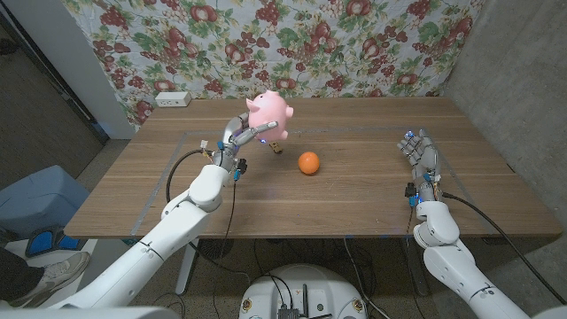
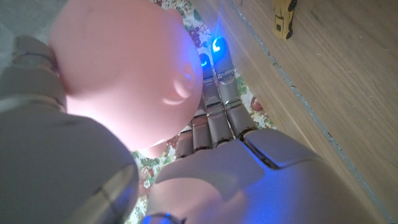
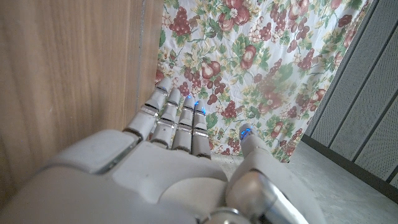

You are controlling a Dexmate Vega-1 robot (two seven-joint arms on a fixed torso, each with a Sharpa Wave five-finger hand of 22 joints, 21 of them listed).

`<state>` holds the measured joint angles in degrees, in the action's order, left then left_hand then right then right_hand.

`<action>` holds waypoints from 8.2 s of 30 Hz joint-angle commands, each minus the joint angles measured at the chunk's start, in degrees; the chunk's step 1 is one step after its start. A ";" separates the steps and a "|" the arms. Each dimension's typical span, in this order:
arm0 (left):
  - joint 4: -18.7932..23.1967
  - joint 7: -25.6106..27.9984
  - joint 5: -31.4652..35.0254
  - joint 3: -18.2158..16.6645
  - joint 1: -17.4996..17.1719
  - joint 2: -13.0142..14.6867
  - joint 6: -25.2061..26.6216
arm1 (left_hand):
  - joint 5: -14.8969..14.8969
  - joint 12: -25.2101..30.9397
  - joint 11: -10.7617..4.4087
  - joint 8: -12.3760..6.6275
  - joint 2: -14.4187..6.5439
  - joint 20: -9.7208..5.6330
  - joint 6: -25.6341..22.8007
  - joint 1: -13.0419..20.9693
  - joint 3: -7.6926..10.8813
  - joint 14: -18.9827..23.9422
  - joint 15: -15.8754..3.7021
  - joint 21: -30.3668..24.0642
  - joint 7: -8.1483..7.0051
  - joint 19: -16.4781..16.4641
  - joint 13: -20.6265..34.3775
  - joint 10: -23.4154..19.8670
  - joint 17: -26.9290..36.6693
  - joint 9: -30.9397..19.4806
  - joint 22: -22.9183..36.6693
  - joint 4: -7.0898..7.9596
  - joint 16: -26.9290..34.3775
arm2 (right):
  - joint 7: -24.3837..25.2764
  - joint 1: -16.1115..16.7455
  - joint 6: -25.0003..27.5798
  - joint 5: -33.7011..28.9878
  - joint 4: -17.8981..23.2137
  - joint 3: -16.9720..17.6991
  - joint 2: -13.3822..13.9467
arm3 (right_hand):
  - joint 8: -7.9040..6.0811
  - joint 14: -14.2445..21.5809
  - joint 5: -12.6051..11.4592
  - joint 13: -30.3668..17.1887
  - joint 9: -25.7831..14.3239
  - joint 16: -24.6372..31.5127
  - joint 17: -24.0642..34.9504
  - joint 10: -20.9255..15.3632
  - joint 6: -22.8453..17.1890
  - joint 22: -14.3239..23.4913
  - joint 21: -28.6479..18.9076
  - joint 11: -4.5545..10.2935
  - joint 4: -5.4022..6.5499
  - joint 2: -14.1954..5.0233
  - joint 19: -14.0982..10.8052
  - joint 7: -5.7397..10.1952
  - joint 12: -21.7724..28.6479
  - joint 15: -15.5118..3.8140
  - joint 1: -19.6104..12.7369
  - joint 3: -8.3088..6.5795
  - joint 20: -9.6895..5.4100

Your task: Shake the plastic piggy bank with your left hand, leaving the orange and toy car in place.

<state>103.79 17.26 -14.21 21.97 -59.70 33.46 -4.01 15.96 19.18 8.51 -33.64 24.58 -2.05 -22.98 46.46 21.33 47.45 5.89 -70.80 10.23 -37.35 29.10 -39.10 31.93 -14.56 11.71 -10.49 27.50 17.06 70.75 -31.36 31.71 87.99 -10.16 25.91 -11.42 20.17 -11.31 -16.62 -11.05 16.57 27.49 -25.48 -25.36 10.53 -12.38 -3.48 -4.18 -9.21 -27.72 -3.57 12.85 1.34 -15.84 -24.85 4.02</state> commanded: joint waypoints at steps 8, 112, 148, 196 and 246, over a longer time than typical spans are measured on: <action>5.34 -7.36 -0.91 4.55 6.48 8.43 13.97 | 0.40 -0.51 -16.55 -0.06 -27.46 -8.68 -24.71 32.60 6.13 15.69 -19.46 -0.63 -9.82 1.64 0.32 -17.48 1.55 -0.28 -0.25 0.24 -0.08 | -1.18 -0.76 -0.39 1.33 -1.37 -0.14 -0.12 | -0.14 0.38 0.02 -0.25 -0.13 0.01 0.32 -0.16 -0.27 0.10 -0.20 -0.01 -0.04 -0.36 0.00 0.20 0.03 0.05 -0.11 -0.52 0.32; -1.92 -11.43 3.09 9.78 16.58 4.88 14.53 | 0.75 -2.66 -16.50 1.03 -27.17 -8.41 -24.82 32.10 8.51 15.87 -19.51 -3.79 -9.81 3.69 1.70 -17.98 3.21 -0.88 -1.11 0.24 -1.60 | 3.40 -4.17 4.19 1.92 -2.18 -1.07 -1.29 | -0.15 0.37 0.02 -0.38 -0.14 -0.14 0.48 -0.09 -0.34 0.11 -0.18 -0.09 -0.28 -0.35 0.20 0.09 -0.03 0.12 0.15 -0.91 0.56; -14.18 7.42 3.83 3.09 8.50 -7.25 -14.98 | 0.79 -3.21 -16.60 1.31 -27.05 -8.35 -25.01 31.78 9.12 16.08 -19.52 -4.46 -9.80 4.05 2.03 -18.42 3.55 -1.09 -1.17 0.29 -2.02 | 5.21 -4.24 7.53 0.76 0.44 -1.27 -0.40 | -0.39 0.35 -0.25 -0.50 -0.14 -0.18 0.52 -0.47 -1.19 0.11 -0.17 -0.17 -0.92 -0.57 0.31 -0.15 0.12 -0.11 -0.61 -1.57 0.40; -8.10 -12.78 1.72 9.77 18.51 2.67 10.25 | 0.82 -4.09 -16.51 1.76 -26.90 -8.32 -25.08 31.61 10.05 16.27 -19.54 -5.10 -9.81 4.48 2.57 -18.50 3.89 -1.42 -1.27 0.19 -2.69 | 6.39 -4.41 6.66 0.18 -0.55 -1.62 -1.58 | -0.29 0.43 -0.34 -0.64 -0.16 -0.17 0.62 -0.56 -1.36 0.12 -0.21 -0.20 -1.17 -0.54 0.33 -0.21 0.13 -0.05 -0.92 -1.93 0.45; -24.98 7.05 2.31 3.06 12.47 -12.49 -24.56 | 0.77 -4.81 -16.51 2.29 -26.64 -8.31 -25.31 31.34 10.77 16.54 -19.56 -5.67 -9.83 4.70 3.08 -18.90 4.18 -1.62 -1.30 0.19 -3.31 | 6.18 -6.17 7.98 0.85 -1.58 -2.42 -1.77 | -0.25 0.44 -0.35 -0.75 -0.18 -0.20 0.70 -0.60 -1.46 0.13 -0.24 -0.22 -1.17 -0.55 0.36 -0.22 0.11 -0.02 -0.94 -2.10 0.60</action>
<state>84.28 18.80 -12.64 27.20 -45.38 26.42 -17.41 16.57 14.31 8.59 -31.21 25.07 -1.64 -24.41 47.63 21.33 48.33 6.75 -76.19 10.45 -34.08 31.91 -41.04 35.99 -16.03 10.42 -10.49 24.32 23.43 64.61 -23.42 32.56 86.34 -12.47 23.96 -11.73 20.17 -11.31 -17.16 -11.05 16.58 28.02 -25.68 -26.19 10.53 -12.38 -3.68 -5.29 -9.82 -27.31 -3.78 12.85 1.34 -16.45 -26.42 4.40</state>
